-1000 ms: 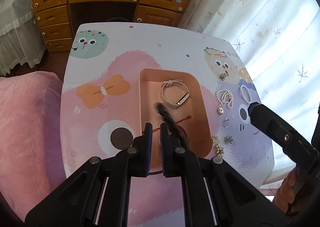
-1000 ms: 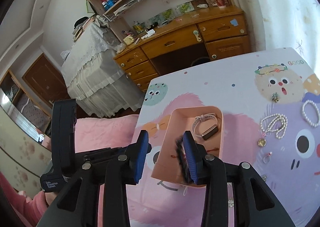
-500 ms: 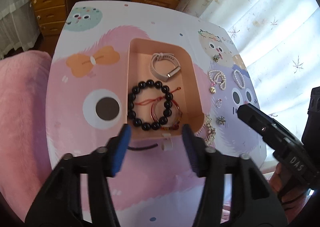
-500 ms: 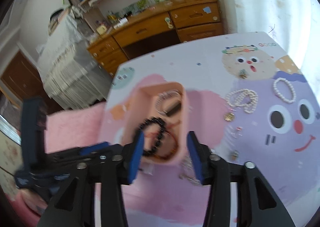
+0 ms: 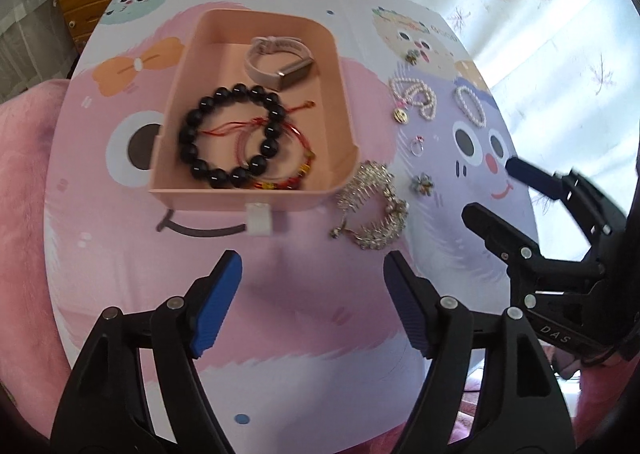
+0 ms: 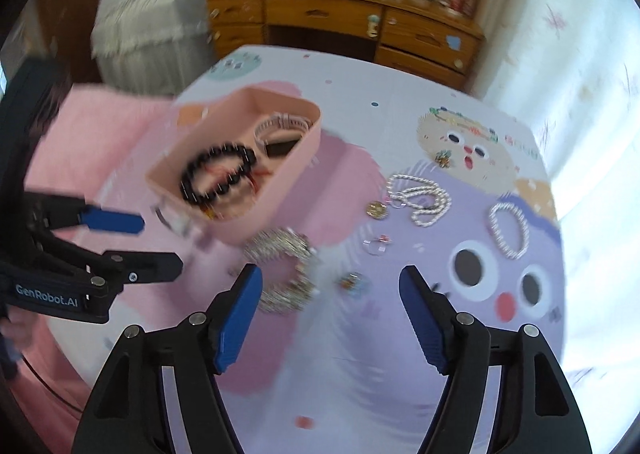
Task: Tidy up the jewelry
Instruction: 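Grasp gold leaf hair comb with left tool while right tool grasps blue flower brooch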
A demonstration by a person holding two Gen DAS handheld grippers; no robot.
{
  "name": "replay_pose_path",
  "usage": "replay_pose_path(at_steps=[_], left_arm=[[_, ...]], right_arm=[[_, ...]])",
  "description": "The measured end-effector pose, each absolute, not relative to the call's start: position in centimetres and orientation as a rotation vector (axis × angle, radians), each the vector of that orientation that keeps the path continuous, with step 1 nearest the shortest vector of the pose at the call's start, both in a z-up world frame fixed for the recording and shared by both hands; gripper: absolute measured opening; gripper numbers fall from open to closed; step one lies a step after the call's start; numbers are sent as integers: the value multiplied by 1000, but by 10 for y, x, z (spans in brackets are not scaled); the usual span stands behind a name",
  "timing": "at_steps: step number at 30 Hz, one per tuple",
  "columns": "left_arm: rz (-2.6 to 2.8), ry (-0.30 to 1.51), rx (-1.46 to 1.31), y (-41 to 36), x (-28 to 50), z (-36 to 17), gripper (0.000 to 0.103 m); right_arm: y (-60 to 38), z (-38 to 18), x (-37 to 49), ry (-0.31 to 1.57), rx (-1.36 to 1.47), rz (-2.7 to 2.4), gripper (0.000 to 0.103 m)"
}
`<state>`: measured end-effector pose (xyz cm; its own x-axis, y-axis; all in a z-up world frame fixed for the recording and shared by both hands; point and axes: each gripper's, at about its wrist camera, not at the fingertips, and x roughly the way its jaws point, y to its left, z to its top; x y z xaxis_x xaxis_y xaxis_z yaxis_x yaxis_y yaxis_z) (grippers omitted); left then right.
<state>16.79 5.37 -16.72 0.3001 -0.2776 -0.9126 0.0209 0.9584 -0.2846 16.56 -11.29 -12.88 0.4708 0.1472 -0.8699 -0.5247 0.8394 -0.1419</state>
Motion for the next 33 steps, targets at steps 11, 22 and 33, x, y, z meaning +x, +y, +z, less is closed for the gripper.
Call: replay_pose_path(at_steps=[11, 22, 33], left_arm=[[-195, 1191, 68, -37, 167, -180, 71], [-171, 1171, 97, -54, 183, -206, 71], [-158, 1175, 94, -62, 201, -222, 75]], right_arm=[[-150, -158, 147, 925, -759, 678, 72], [-168, -194, 148, 882, -788, 897, 72], [-160, -210, 170, 852, -740, 965, 67]])
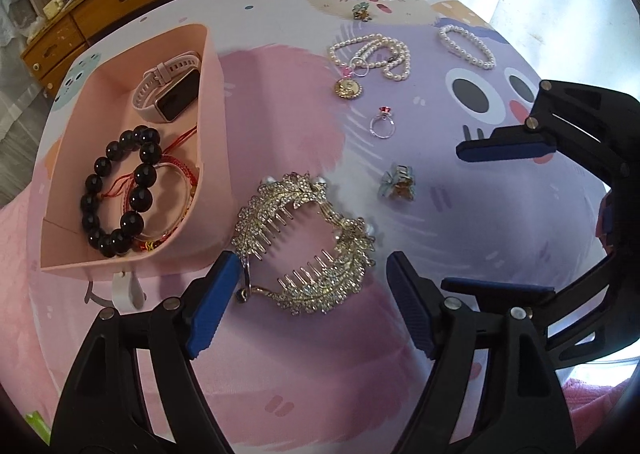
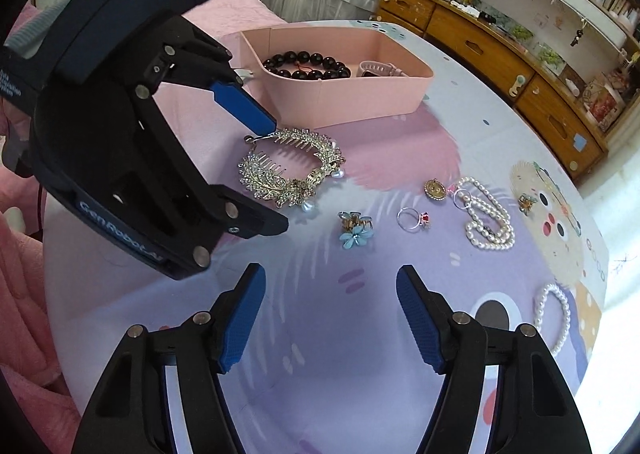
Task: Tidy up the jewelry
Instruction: 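Grasp gold leaf hair comb with left tool while right tool grasps blue flower brooch, then lift hair comb into pink box with left tool while right tool carries brooch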
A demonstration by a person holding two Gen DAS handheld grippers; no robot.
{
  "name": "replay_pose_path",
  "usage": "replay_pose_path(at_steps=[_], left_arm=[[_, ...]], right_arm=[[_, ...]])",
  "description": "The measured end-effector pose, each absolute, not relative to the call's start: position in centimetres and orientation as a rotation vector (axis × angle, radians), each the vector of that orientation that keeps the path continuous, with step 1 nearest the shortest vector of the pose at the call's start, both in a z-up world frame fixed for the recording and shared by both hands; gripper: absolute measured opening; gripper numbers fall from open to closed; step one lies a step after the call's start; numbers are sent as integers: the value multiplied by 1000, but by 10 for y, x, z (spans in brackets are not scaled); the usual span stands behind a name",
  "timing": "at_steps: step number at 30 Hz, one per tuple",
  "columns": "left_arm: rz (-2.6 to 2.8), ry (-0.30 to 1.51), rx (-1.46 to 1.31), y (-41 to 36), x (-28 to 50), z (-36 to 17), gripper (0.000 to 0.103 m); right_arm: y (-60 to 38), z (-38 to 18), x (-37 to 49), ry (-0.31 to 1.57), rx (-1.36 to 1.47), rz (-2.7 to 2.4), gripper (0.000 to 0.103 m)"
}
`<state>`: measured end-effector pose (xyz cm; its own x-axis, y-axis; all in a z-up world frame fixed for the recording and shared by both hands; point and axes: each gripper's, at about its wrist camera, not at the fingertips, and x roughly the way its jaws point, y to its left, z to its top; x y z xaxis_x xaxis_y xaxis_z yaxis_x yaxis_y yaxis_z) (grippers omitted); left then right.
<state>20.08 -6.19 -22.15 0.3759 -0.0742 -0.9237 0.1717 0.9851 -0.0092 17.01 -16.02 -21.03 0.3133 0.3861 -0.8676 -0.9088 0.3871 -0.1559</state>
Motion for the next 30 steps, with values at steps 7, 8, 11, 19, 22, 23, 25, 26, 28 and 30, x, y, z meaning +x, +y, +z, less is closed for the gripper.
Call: replay_pose_path(at_steps=[7, 8, 11, 19, 22, 23, 25, 26, 28, 30], left_arm=[[-145, 1172, 70, -64, 207, -225, 82], [-142, 1174, 68, -65, 208, -225, 82], [-135, 1169, 63, -64, 207, -225, 82], [-96, 1173, 17, -57, 209, -222, 69], [-92, 1171, 26, -58, 209, -222, 69], [-91, 1171, 22, -58, 209, -221, 69], [-92, 1170, 22, -57, 209, -221, 69], [-92, 1169, 19, -56, 209, -221, 68], [-95, 1170, 18, -56, 209, -220, 68], [-99, 1174, 3, -54, 208, -219, 68]], right_arm=[[-157, -215, 186, 850, -714, 969, 59], [-156, -215, 187, 850, -707, 971, 58], [-154, -216, 192, 842, -696, 976, 54], [-149, -220, 197, 832, -689, 996, 42], [-148, -220, 198, 831, -686, 997, 30], [-147, -220, 199, 834, -683, 998, 26], [-146, -220, 199, 835, -688, 995, 21], [-147, -220, 198, 835, -690, 993, 21], [-148, -220, 197, 840, -690, 988, 21], [-150, -220, 197, 850, -685, 984, 21]])
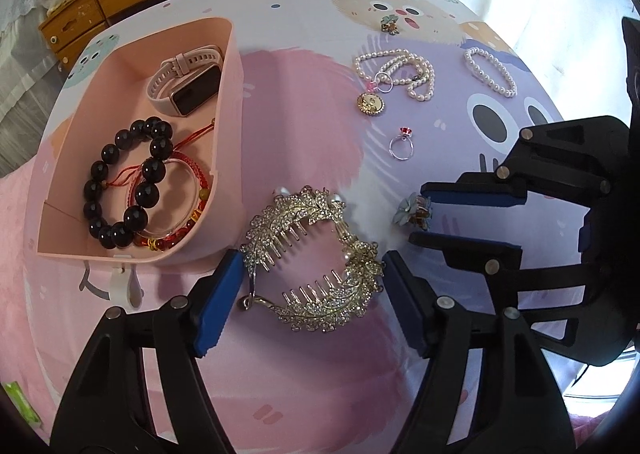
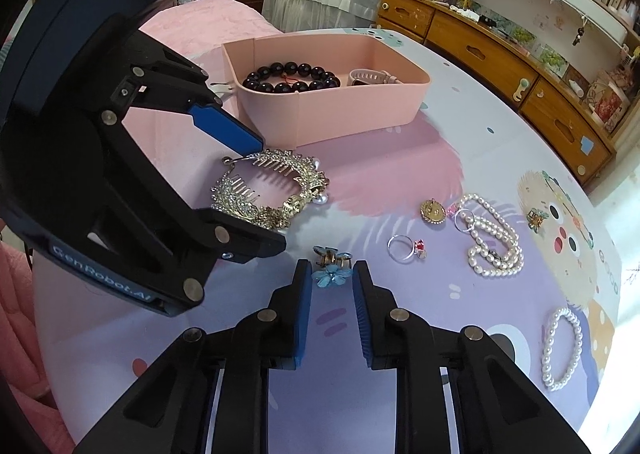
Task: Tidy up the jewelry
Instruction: 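Lift hair comb into pink box with left tool while right tool carries brooch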
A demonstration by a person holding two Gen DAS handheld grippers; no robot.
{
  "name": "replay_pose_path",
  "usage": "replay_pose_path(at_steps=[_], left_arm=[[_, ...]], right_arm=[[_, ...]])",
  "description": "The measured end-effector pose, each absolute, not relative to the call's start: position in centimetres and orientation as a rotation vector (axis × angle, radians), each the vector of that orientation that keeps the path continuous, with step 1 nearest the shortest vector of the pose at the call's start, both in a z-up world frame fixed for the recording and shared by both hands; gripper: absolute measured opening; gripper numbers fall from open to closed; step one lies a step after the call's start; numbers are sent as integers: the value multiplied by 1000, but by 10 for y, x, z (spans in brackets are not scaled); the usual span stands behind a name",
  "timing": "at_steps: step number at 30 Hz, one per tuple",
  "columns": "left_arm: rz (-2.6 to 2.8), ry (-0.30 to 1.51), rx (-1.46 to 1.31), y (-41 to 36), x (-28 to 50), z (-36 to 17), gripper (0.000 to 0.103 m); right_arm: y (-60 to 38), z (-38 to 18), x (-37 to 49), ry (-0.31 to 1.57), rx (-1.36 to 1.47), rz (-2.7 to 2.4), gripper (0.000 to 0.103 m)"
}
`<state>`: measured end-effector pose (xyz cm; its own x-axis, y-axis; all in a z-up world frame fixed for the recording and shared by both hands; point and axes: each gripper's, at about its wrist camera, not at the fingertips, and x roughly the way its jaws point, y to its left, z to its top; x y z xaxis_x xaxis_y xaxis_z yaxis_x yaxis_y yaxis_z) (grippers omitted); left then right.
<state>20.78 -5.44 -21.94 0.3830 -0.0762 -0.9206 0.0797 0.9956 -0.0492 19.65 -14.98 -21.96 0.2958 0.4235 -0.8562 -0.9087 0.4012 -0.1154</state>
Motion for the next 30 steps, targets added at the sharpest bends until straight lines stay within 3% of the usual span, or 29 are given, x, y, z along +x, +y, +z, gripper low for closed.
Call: replay_pose_path(at_steps=[17, 30], left_arm=[[-147, 1158, -72, -24, 167, -160, 68], [-190, 1000, -85, 46, 185, -88, 68]], right_arm=[[-143, -166, 191, 902, -340, 921, 21], [-91, -118, 193, 870, -58, 799, 21]])
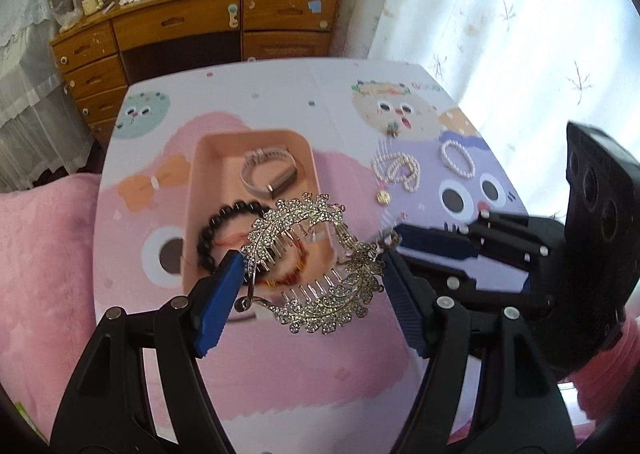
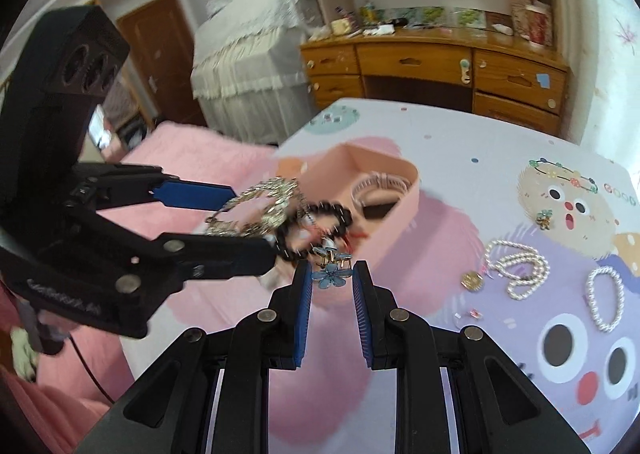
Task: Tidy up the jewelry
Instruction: 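Lift hair comb into pink box with left tool while right tool carries brooch, then lower the blue flower brooch into the pink box and open the right tool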
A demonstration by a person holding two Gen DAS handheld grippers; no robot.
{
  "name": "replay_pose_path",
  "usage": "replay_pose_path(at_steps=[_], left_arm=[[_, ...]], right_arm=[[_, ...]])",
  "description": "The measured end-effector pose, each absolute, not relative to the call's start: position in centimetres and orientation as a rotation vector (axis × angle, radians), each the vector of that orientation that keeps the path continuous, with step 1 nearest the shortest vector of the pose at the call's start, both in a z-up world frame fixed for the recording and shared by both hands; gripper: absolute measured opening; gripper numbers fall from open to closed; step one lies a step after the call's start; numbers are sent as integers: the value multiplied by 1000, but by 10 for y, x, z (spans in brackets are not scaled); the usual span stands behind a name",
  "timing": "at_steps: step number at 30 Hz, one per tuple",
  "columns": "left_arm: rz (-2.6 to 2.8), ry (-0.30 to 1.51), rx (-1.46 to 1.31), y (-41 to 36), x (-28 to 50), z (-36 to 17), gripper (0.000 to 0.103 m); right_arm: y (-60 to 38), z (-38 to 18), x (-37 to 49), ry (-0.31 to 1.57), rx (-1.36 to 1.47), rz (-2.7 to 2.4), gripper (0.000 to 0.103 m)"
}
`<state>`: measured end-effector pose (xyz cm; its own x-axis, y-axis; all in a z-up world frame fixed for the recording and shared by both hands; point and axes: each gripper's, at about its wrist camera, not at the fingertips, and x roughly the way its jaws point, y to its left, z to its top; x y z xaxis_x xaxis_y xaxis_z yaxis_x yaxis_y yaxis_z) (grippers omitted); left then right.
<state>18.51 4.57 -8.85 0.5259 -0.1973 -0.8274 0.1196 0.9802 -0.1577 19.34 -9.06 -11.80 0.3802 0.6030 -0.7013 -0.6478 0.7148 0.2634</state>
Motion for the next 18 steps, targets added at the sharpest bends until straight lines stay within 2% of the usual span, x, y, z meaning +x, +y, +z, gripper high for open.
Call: replay_pose_path(at_steps=[11, 12, 14, 18], left_arm=[[-265, 974, -122, 93, 245, -89, 69], [-280, 988, -124, 93, 249, -93, 69], [-307, 1039, -126, 94, 259, -101, 69], [-272, 1118, -137, 97, 271, -113, 69]], right_arm=[[-36, -116, 191, 852, 64, 631, 21], [-33, -119, 192, 869, 76, 598, 24], [-31, -123, 195, 909, 109, 523, 47], [-36, -125, 195, 908, 240, 481, 52]])
